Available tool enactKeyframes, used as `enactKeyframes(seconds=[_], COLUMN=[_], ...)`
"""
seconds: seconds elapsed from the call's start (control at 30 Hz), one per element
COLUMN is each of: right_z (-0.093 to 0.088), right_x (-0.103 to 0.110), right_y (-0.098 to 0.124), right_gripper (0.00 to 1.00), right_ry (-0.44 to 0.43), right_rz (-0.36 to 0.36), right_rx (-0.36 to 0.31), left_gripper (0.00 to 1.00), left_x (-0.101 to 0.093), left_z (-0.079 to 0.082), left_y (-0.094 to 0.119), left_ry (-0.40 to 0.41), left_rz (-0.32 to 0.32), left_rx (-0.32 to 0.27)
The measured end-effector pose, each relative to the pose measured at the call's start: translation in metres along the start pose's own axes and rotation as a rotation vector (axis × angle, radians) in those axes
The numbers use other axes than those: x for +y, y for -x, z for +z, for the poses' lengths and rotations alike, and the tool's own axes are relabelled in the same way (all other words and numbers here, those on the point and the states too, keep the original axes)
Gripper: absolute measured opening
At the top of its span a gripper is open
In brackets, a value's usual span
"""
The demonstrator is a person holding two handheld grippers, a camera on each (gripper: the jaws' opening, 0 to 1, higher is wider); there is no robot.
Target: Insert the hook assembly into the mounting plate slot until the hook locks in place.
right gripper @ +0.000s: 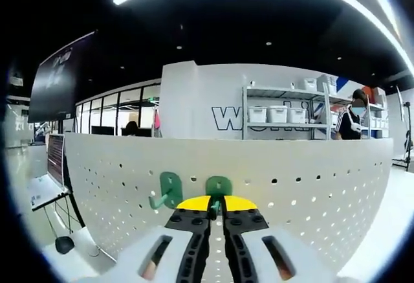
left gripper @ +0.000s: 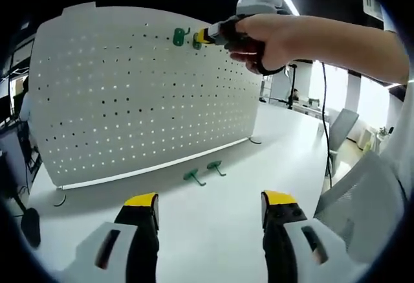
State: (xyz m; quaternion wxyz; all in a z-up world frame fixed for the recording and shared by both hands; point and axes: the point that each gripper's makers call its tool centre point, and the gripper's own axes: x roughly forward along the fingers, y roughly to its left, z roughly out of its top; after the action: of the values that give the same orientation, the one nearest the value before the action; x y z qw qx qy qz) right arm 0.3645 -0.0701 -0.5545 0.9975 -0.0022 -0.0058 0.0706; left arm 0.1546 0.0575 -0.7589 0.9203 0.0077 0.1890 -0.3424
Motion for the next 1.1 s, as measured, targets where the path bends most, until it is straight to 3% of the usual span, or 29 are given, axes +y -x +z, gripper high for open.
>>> enactKeyframes(seconds=[0.2, 0.33, 0.47, 0.83, 1.1], right_z=[0.000, 0.002, -0.008, -0.018, -0.018], right_x=[0.002, 0.010, 0.009, 0.016, 0.020], right_y=[0.002, 0.003, 0.006, 0.015, 0.016], right_gripper=[0.07, 0.14, 0.25, 0.40, 0.41], right_ry=[-0.013, 0.034, 0.026, 0.020, 0.012], right_rz=[0.081, 0.145, 0.165, 0.226, 0.246], right_rx=[-0.009, -0.011, 0.014, 0.023, 0.019], left_gripper=[0.66, 0.66, 0.66, 0.67, 0.67], left_x=[0.002, 0.001, 0.000, 0.000, 0.000], left_z=[-0.001, -0.002, -0.003, -0.006, -0.007], left_y=[0.001, 0.001, 0.000, -0.001, -0.001], left_ry=[0.003, 0.002, 0.002, 0.006, 0.004], left_rz=[0.005, 0.004, 0.001, 0.003, 0.003], left_rx=[0.003, 0.008, 0.014, 0.026, 0.029])
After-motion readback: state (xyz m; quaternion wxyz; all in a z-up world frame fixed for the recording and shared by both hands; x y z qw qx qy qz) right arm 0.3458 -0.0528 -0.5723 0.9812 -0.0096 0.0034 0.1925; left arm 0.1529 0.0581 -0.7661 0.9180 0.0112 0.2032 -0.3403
